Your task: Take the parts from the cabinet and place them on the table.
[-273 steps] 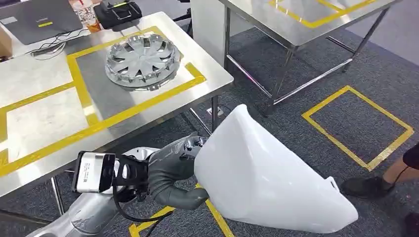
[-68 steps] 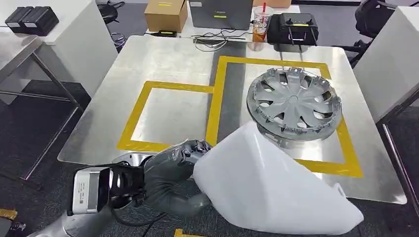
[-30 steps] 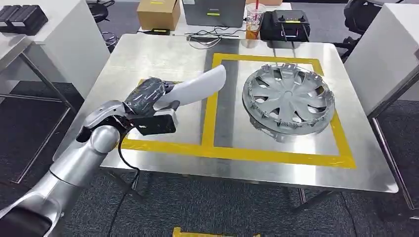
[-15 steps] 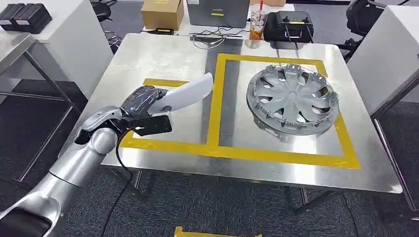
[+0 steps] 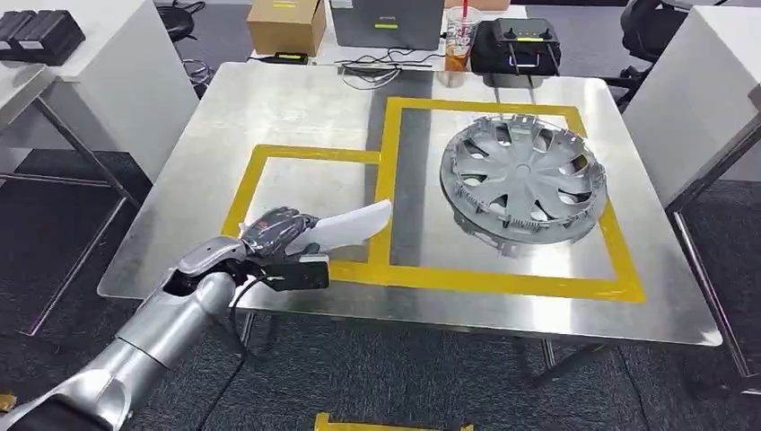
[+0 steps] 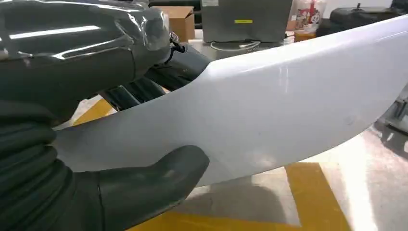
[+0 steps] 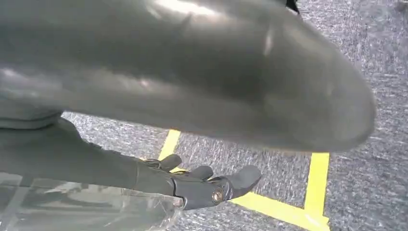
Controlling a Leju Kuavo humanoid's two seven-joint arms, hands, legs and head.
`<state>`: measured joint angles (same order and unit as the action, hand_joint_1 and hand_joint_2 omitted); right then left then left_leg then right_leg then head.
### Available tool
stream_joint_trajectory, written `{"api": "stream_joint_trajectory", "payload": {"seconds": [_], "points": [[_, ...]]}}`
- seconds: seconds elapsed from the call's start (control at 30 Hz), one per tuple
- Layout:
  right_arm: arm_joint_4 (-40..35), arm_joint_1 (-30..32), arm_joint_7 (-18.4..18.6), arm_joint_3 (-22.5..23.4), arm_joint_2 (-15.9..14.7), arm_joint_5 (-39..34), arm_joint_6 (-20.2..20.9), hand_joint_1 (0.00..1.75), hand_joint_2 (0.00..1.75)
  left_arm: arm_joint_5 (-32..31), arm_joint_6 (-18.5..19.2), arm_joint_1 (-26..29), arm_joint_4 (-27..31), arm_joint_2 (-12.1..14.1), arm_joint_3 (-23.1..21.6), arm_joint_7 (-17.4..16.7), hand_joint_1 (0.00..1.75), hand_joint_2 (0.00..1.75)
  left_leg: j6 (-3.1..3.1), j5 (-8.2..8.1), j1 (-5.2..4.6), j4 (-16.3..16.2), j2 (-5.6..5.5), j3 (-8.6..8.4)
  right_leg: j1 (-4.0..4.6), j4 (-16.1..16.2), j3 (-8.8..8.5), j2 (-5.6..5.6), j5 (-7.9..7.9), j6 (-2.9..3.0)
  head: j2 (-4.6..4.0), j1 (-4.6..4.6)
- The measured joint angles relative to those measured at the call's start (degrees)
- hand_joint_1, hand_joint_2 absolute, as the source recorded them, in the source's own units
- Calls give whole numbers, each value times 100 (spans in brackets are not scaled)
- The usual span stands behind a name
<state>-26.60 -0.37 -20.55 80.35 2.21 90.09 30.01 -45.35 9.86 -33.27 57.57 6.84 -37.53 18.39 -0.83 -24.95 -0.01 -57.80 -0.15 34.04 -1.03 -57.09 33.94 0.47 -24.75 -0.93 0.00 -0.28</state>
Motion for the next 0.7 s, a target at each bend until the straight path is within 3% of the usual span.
{"api": "stream_joint_trajectory", "payload": {"seconds": [0.03,0.07,0.13,0.17,0.23,0.27,0.3,0.33,0.4,0.43,0.5,0.57,0.6,0.63,0.67,0.7], "points": [[59,-4,7,-26,-20,0,-31,0,0,-69,-4,6,-56,-37,-41,-35,175,175,-24,-3,-15,-6,-2,11,-15,14,-4,-1,10,-20,2,-2],[105,-10,9,-42,-31,0,-59,0,0,-115,-2,1,-102,-64,-76,-57,0,175,-49,7,-23,2,-2,13,-17,31,-13,0,19,-64,0,2],[226,-14,7,-77,-101,0,-140,0,0,-212,13,-49,-203,-140,-122,-119,0,175,-153,84,28,120,6,-48,-21,-71,56,-14,-52,-104,0,9],[283,-20,0,-96,-133,0,-166,0,0,-236,39,-97,-258,-195,-155,-129,0,175,-197,92,27,124,5,-39,-20,-351,180,-13,-205,-77,0,20],[422,-55,-7,-142,-218,0,-271,0,0,-341,61,-150,-404,-282,-236,-129,0,175,-212,97,8,123,5,-25,-20,-1376,670,-11,-608,-36,0,24],[485,-66,-7,-160,-245,0,-315,0,0,-404,53,-150,-463,-313,-264,-123,0,175,-213,96,0,121,7,-23,-21,-1753,852,-13,-708,-51,2,26],[544,-67,-7,-173,-273,0,-359,0,0,-461,33,-145,-511,-352,-288,-107,0,175,-213,96,-1,120,8,-23,-23,-1865,909,-13,-702,-89,0,20],[599,-65,-7,-184,-291,0,-380,0,0,-498,13,-147,-542,-382,-312,-95,0,175,-212,96,2,116,8,-24,-27,-1692,824,-14,-611,-139,0,28],[672,-82,-7,-203,-339,0,-415,0,0,-514,-20,-169,-581,-450,-345,-86,0,175,-199,89,8,90,-1,-26,-54,-680,309,-27,-218,-254,0,28],[711,-95,-7,-210,-350,0,-433,0,0,-552,-52,-182,-594,-478,-356,-73,0,175,-170,70,-1,55,-3,-16,-63,-157,33,-55,-61,-280,0,33],[779,-119,-7,-214,-369,-2,-470,0,0,-651,-204,-193,-594,-516,-376,-46,0,175,-110,40,-48,-5,0,38,-39,-46,-11,-40,-55,-138,2,13],[846,-109,7,-214,-376,-7,-518,0,0,-701,-408,-183,-553,-597,-395,-38,0,175,-66,63,-29,11,2,35,-7,-50,-7,-38,-48,-88,0,24],[866,-111,13,-217,-374,-11,-525,0,0,-704,-461,-172,-499,-628,-395,-38,0,175,-44,48,-27,-5,-1,38,-49,-33,-16,-38,-30,-49,0,26],[883,-118,15,-214,-372,-24,-529,0,0,-699,-509,-160,-415,-651,-382,-38,0,0,-3,-28,-9,-76,-1,91,-67,-25,-27,-37,-26,-27,0,24],[888,-125,24,-214,-374,-46,-529,0,0,-658,-536,-160,-340,-684,-354,-38,0,0,31,-196,-1,-316,7,186,-71,-26,-34,-37,-32,7,2,-9],[894,-128,33,-214,-374,-61,-529,0,0,-551,-540,-151,-269,-719,-295,-38,0,0,60,-425,19,-754,7,383,-69,-27,-33,-37,-33,25,0,0]]}}
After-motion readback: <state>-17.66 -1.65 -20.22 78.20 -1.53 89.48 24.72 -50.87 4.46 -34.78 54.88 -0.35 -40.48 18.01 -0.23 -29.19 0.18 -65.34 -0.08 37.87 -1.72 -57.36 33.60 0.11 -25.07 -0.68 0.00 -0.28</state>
